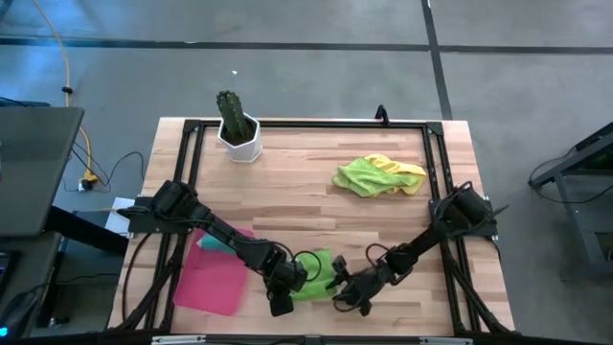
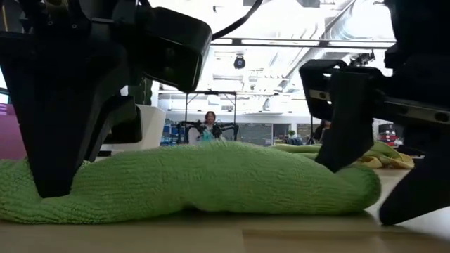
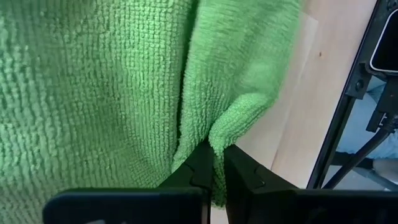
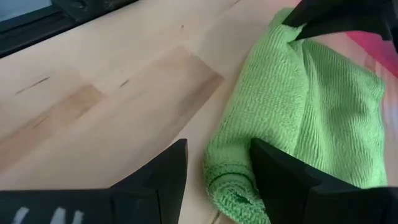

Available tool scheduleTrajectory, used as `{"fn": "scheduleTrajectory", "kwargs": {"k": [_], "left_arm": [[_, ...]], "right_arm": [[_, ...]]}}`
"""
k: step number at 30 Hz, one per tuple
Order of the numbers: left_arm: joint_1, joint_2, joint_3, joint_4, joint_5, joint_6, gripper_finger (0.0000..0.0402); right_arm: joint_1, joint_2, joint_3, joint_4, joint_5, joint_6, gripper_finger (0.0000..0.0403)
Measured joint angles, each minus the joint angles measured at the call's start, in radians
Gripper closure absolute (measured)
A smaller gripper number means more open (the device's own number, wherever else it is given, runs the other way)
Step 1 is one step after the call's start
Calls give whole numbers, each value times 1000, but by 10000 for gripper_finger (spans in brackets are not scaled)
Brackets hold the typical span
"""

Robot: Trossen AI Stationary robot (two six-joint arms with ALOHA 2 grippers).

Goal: Roll microfiber towels into tight, uniform cylinder then place into a basket
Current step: Roll the dark green towel

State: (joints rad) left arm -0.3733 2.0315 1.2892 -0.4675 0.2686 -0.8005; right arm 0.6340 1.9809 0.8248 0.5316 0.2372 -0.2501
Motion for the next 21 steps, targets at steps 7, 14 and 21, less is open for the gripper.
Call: {"fn": "scheduleTrajectory", "kwargs": {"k": [7,14,21], "left_arm": [[1,2,0,3,32,0,396],[0,2,0,3,38,6,396],[0,2,0,3,40,6,392]], "right_arm": [[0,17,37,-73,64,15,233],[-1,18,37,-112,108,84,233],[-3,19,36,-143,132,229,234]]}}
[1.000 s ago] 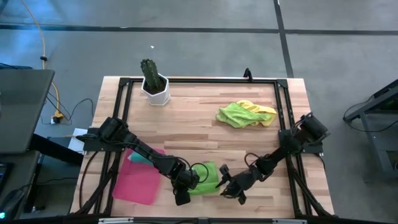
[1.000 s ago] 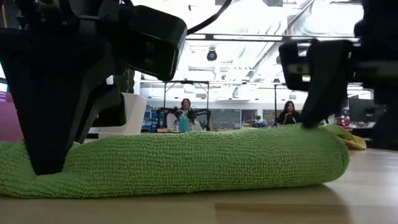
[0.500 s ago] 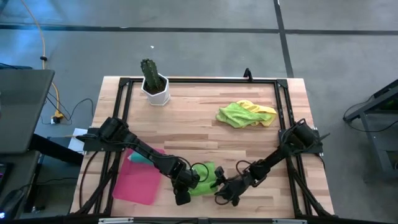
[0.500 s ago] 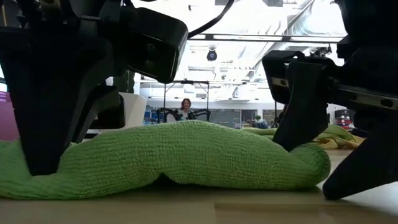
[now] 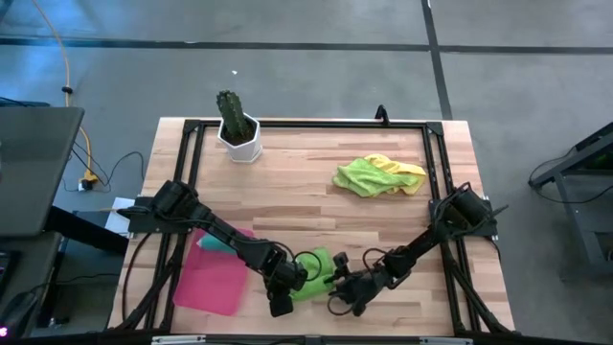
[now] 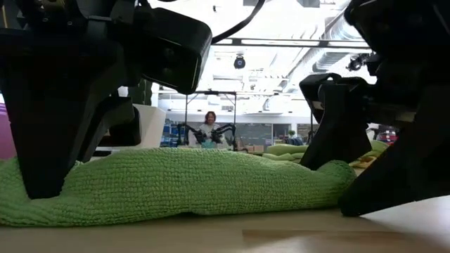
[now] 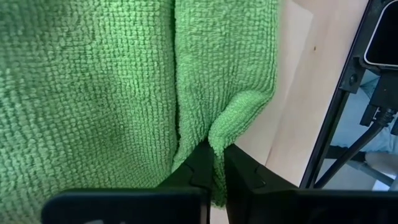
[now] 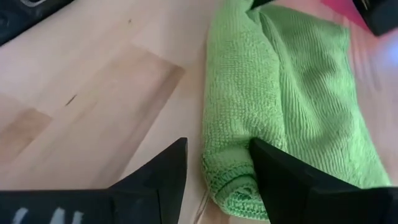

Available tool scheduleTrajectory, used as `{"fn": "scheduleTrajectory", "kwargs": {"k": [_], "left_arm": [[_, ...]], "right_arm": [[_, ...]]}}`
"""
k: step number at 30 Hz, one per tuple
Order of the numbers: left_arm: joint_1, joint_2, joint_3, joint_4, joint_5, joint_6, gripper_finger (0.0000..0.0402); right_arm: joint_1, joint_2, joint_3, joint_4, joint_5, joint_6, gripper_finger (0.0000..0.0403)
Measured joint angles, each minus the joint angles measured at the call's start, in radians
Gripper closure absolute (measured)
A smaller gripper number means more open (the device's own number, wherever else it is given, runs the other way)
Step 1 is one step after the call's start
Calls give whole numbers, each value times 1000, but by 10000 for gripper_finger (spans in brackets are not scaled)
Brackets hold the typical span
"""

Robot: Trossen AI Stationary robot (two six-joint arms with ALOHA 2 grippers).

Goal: Roll microfiber towels into tight, uniform cylinder then place into a basket
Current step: Roll the dark green towel

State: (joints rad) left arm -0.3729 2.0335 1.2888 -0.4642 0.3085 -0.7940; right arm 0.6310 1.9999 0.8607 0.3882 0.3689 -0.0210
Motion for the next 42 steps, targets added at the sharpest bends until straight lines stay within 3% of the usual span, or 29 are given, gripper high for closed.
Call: {"fn": "scheduleTrajectory", "kwargs": {"k": [5,13,20,27,35,42], "left_arm": [[0,0,-1,15,3,-15,379],[-1,1,-1,23,8,-39,378],[-1,3,14,22,43,-30,373],[-2,3,62,16,53,100,353],[-11,3,94,-114,-81,208,311],[-35,1,127,-231,-328,322,280]], "right_arm": [[-2,0,0,-22,-17,86,271],[-5,-1,-2,-35,-38,236,392],[-30,-7,-1,-42,-208,434,395],[-102,-5,0,-16,-547,653,398],[-161,-17,0,19,-682,850,400],[-172,-40,-4,-20,-691,998,400]]}}
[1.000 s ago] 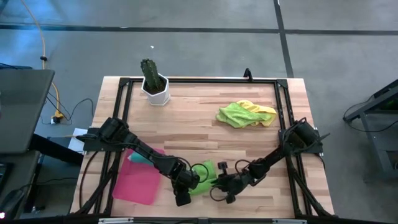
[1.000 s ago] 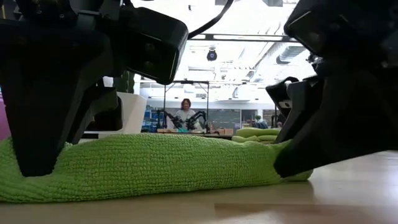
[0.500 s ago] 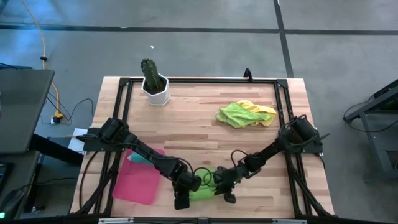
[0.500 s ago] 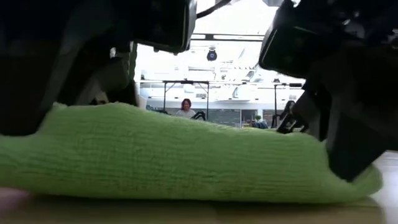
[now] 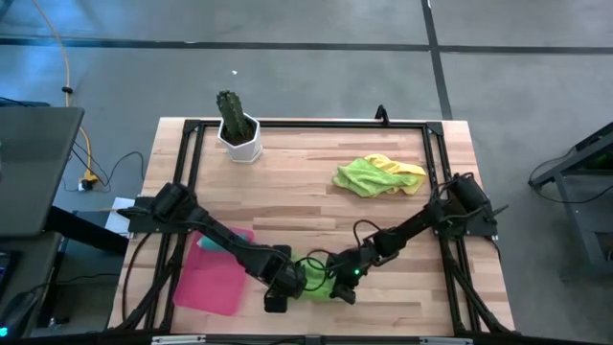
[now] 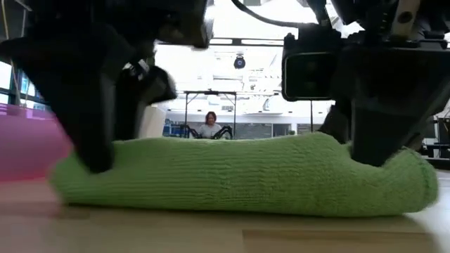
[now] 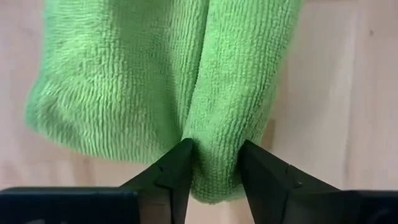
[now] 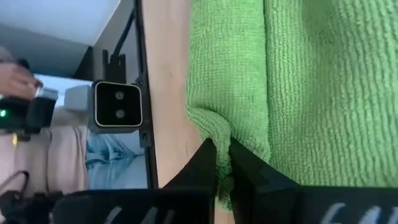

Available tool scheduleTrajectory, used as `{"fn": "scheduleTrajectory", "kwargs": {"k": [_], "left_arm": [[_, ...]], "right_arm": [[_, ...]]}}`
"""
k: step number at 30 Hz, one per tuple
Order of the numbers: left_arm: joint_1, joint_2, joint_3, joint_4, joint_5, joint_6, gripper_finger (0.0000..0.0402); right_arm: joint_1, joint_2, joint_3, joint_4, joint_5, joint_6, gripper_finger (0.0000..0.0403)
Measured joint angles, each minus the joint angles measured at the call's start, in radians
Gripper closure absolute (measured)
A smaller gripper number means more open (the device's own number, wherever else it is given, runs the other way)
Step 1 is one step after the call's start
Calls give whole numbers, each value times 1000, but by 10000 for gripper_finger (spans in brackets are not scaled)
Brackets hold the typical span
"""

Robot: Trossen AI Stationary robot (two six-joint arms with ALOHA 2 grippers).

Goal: Roll microfiber towels into tight, uniform cylinder then place into a basket
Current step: Roll the dark green towel

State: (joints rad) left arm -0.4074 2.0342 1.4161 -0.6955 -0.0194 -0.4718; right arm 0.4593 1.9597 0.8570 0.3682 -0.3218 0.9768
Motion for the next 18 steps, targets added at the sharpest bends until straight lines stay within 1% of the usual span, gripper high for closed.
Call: {"fn": "scheduleTrajectory", "kwargs": {"k": [7,11,13,18], "left_arm": [[-43,0,79,-32,-168,146,277],[-80,-1,132,-81,-278,219,277],[-104,-2,145,-91,-302,248,277],[-154,-2,135,-77,-305,266,277]], "right_arm": [[22,-3,0,-29,27,106,400],[35,-11,0,-38,72,131,400],[41,-19,-1,-48,99,147,400],[48,-37,-3,-75,168,191,400]]}}
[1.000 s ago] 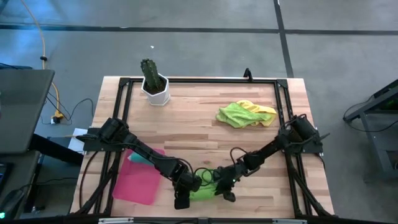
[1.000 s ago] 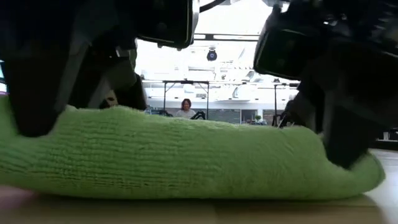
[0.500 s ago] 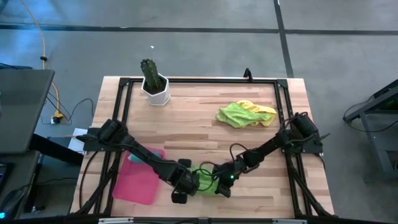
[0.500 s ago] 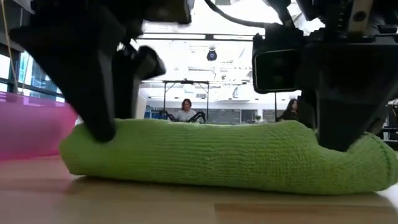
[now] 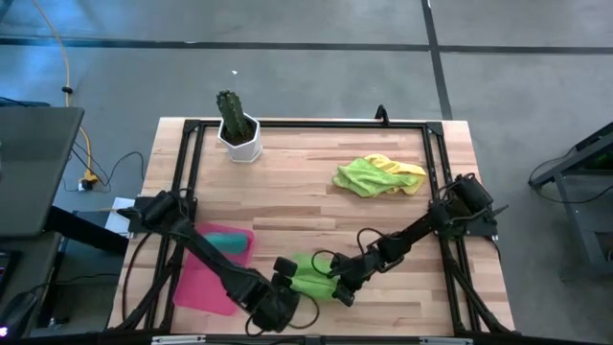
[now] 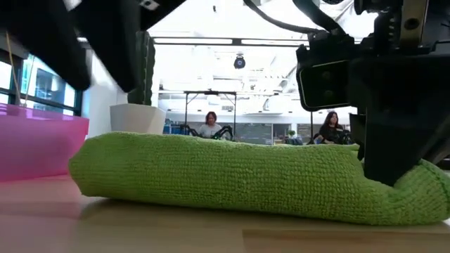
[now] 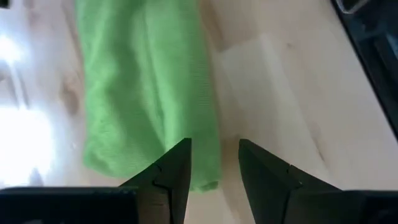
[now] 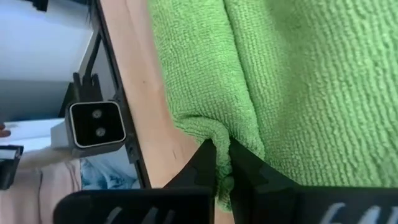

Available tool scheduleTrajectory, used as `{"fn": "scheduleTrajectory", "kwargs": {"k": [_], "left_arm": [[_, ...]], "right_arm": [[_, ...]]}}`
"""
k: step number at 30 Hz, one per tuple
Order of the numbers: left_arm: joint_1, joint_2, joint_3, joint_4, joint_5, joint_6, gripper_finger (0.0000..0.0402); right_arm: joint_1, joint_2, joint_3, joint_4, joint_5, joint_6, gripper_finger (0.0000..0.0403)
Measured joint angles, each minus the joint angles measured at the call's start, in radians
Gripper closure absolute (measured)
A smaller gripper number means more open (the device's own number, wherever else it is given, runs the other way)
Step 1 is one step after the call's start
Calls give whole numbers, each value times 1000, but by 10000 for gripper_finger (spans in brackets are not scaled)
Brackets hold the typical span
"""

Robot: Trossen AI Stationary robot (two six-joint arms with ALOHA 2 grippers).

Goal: Roll microfiber towels into tight, uniform cylinder then place into a basket
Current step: Roll the dark green towel

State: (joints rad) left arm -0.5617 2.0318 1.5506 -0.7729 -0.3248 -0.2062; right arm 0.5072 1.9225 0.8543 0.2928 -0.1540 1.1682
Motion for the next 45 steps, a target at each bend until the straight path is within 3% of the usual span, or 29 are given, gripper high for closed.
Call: {"fn": "scheduleTrajectory", "kwargs": {"k": [11,25,29,33,38,45], "left_arm": [[-5,1,-93,72,-24,-76,262],[82,38,-118,159,-15,-81,185],[114,76,-116,152,44,-90,183],[140,95,-114,150,146,-150,210],[150,86,-115,150,274,-223,278],[145,76,-116,188,434,-264,382]], "right_arm": [[16,-1,1,-19,64,71,400],[25,-1,1,-16,81,84,399],[26,-1,1,-13,83,82,395],[26,-1,1,-12,84,39,395],[26,0,1,-10,83,-54,389],[24,0,-1,23,84,-349,347]]}}
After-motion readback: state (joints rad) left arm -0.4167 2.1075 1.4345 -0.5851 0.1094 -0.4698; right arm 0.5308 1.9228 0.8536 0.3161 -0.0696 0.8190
